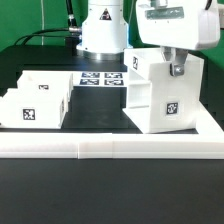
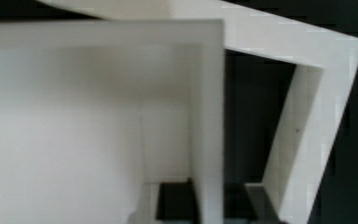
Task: Assemble drawer
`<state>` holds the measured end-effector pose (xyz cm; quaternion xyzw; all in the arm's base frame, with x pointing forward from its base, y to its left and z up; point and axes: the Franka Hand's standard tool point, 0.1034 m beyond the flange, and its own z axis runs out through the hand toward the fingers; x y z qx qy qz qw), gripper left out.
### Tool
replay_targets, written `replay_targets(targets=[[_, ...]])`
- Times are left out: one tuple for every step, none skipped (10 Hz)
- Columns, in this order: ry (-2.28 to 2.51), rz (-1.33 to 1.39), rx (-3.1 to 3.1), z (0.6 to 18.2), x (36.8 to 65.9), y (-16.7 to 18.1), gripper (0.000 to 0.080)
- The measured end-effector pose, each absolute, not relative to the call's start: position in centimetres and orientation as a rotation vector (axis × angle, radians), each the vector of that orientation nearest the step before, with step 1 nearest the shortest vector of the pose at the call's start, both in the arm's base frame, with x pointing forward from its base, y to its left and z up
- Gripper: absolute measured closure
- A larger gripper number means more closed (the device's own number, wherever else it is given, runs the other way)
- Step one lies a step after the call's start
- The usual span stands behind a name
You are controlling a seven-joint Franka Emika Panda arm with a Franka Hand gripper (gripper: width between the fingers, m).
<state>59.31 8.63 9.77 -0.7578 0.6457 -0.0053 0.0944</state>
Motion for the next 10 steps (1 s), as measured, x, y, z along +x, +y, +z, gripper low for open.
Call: replay_targets(targets=[[1.920,-0.013,-2.241,9.8,60.0,8.5,0.0758],[1.924,-0.012,-2.238,9.8,60.7,8.3,0.0758],[1.932,-0.006,-2.232,9.8,61.3,8.3,0.0758],[1.937,-0.002,-2.226,9.8,62.1,8.3,0.0758],[1.940,0.000,-2.220,9.8,62.8,8.4,0.0758],[1.962,0.005,-2.197,9.8,63.6,8.7,0.0758],[1.987,-0.003,-2.168,9.9,64.6,8.6,0.0758],[2.003,-0.002,-2.154,9.9,65.2,8.6,0.0758],[2.018,-0.004,-2.144,9.9,65.2,8.6,0.0758],[2.019,-0.005,-2.144,9.9,65.2,8.6,0.0758]])
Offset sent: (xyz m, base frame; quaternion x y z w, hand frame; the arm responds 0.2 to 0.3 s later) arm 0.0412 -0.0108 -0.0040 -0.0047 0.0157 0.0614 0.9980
